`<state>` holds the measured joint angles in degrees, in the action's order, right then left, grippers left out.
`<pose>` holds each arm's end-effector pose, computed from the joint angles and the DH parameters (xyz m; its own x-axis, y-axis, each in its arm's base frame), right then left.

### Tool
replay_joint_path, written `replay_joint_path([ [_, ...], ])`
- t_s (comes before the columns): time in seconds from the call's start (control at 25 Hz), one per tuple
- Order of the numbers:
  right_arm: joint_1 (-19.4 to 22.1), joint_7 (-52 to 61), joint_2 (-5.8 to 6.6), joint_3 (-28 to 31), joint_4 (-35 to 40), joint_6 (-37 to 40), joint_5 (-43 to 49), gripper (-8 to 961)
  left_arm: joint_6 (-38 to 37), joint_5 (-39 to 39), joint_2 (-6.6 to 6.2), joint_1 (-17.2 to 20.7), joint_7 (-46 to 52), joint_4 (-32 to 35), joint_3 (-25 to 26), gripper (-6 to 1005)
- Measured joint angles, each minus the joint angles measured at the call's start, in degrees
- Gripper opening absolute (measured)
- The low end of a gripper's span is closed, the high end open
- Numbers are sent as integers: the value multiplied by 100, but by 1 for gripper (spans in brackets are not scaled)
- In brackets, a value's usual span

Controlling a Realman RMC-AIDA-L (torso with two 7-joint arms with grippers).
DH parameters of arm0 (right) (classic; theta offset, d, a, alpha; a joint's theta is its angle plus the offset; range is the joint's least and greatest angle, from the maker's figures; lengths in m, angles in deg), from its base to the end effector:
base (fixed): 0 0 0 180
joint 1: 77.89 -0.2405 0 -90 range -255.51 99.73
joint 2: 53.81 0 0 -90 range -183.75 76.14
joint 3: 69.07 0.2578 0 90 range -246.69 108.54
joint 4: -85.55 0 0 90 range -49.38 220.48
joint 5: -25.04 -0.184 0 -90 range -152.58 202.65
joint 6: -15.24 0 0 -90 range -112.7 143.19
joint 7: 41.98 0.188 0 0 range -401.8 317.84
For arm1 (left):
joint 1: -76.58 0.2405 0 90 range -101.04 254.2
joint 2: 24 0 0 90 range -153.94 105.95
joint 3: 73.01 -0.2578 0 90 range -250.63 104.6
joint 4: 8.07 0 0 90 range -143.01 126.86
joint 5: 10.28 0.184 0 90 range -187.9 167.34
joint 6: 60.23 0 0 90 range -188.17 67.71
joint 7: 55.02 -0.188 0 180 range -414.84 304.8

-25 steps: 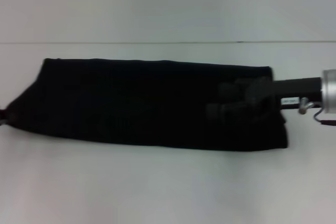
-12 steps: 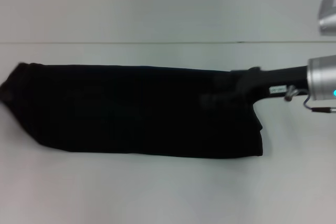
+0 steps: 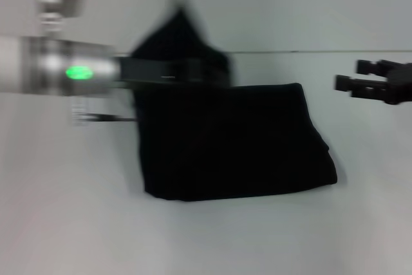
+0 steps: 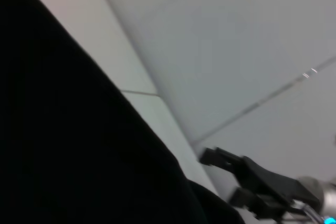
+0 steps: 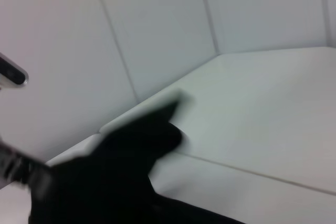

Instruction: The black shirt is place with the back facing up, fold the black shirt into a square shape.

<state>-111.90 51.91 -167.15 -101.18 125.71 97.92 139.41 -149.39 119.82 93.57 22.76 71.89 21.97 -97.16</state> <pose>0.2434 0.3861 0.0314 0.6847 -0.4256 -0.5917 -0.6613 -0.7040 -0.2589 -0.1302 0.3924 -0.0430 0.3884 0.8332 0.3935 0.8156 -0.5096 0.2741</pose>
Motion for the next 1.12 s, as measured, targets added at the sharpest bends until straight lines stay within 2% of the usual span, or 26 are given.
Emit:
replay_joint_path([
  [0.12,208,-73,141,52,-2,110,-95,917,623,-31,574,-364,-87,-188,-249,36],
  [0.2,289,-104,196,84,-4,189,-105,916,1227,-251,669,-498,-349,-688,-344,45],
  [0.24,321,-120,220,99,-4,225,-106,916,1441,-350,670,-529,-476,-863,-351,50],
  [0.28,340,-131,242,112,-3,256,-107,916,1929,-655,669,-594,-859,-1469,-329,55],
  [0.36,362,-150,281,147,0,286,-96,916,2486,-1109,678,-573,-1542,-2264,-187,65],
  [0.56,326,-108,327,115,-16,292,-61,916,2481,-1576,706,-327,-2787,-3163,325,89],
  [0.6,314,-74,334,110,-24,293,-45,916,2370,-1573,708,-305,-2862,-3218,349,94],
  [0.8,204,405,345,80,-55,302,119,916,1338,-1585,712,-179,-3081,-3331,362,318],
  [0.92,82,923,347,72,-82,246,352,917,985,-1592,694,11,-3143,-3030,413,383],
  [1.12,-242,1868,348,63,-408,-28,736,917,825,-1595,638,487,-3043,-2104,534,491],
])
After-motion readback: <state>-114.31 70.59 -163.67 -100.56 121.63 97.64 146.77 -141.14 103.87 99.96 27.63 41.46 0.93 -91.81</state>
